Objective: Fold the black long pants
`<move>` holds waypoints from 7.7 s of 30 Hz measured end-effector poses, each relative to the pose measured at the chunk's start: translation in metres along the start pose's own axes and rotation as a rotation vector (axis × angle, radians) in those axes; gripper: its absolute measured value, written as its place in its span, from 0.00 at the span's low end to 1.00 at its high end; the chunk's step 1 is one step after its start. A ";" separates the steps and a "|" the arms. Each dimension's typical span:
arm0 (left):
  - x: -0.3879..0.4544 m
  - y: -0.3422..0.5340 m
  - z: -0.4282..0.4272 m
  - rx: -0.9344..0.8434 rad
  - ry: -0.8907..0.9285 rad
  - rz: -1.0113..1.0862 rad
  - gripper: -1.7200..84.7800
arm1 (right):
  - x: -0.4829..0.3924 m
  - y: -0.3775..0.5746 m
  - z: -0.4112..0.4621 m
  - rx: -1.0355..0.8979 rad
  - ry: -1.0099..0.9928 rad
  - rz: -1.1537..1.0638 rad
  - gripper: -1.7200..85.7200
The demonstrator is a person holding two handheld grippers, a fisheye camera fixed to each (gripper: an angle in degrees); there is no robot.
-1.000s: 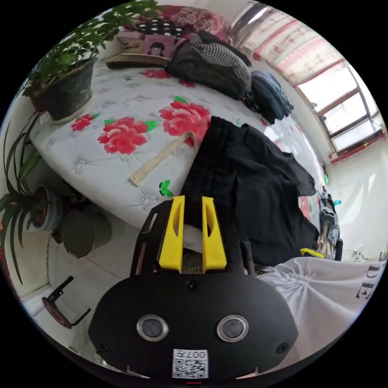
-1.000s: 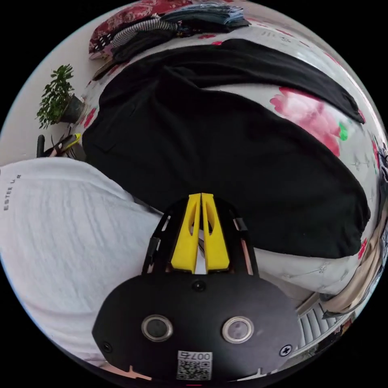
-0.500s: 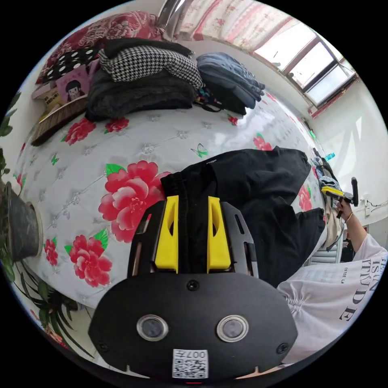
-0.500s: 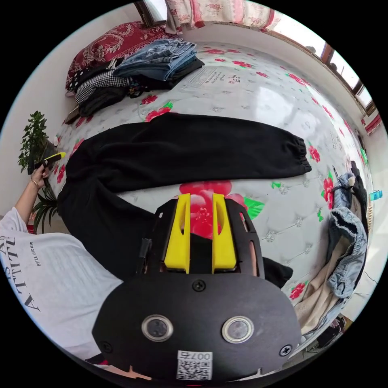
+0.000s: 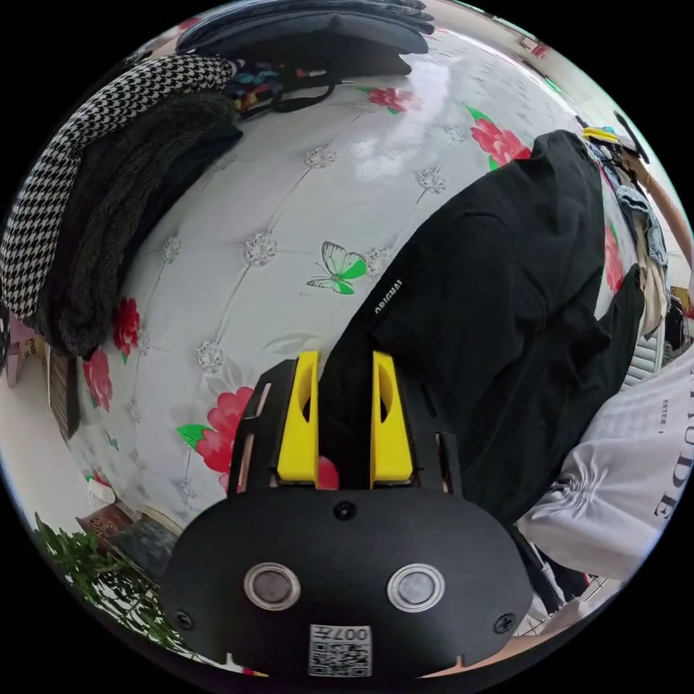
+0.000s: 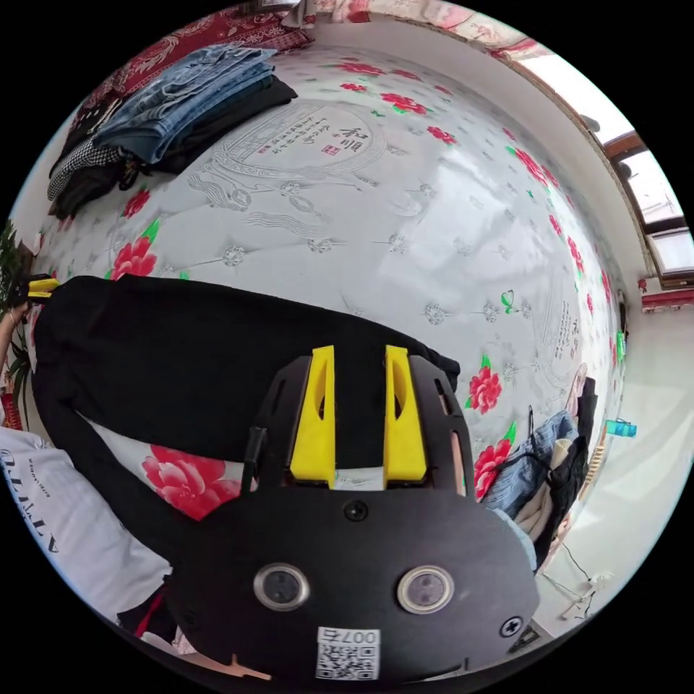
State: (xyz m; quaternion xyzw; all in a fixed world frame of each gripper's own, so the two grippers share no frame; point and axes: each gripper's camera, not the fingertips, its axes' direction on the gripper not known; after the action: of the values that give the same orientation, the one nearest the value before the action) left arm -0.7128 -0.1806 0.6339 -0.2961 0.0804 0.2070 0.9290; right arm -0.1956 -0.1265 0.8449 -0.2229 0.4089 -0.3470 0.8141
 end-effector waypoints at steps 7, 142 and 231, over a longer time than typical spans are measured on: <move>-0.019 0.005 0.003 -0.003 0.067 -0.130 0.01 | 0.048 -0.033 0.085 -0.178 -0.082 0.002 0.05; 0.137 0.356 0.053 0.416 0.092 -0.530 0.07 | -0.424 0.236 -0.210 -0.024 -0.678 -0.160 0.07; 0.219 0.268 0.021 0.283 -0.157 -0.600 0.01 | -0.283 0.377 -0.191 0.012 -0.320 -0.171 0.04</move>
State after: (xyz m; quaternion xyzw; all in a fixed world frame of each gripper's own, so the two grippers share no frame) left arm -0.6305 0.1035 0.4533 -0.1577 -0.0540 -0.0668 0.9837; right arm -0.3284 0.3187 0.6376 -0.3043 0.2518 -0.3775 0.8375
